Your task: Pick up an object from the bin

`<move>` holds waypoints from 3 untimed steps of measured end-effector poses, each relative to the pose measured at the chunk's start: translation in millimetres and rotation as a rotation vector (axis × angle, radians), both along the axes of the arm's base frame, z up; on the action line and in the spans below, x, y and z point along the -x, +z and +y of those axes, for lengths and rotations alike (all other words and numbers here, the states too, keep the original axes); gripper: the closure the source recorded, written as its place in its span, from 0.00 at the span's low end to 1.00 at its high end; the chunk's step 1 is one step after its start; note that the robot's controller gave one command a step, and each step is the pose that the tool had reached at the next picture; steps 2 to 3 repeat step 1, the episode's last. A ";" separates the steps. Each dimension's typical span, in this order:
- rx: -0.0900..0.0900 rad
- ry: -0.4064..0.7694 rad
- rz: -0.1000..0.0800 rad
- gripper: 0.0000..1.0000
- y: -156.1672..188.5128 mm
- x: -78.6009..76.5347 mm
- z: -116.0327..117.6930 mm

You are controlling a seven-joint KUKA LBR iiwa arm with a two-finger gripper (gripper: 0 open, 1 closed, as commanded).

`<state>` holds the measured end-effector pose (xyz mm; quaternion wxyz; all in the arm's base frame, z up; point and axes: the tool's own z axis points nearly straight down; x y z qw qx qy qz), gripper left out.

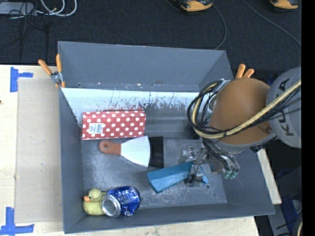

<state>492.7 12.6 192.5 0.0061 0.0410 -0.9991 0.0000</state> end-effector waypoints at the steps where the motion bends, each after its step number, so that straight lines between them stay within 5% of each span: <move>1: 0.000 -0.016 0.013 1.00 29.2 -4.1 3.3; 3: 0.000 -0.016 0.013 1.00 29.2 -4.1 3.3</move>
Offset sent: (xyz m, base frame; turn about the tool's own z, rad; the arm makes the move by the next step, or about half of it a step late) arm -0.0010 -0.0080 0.1196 0.0253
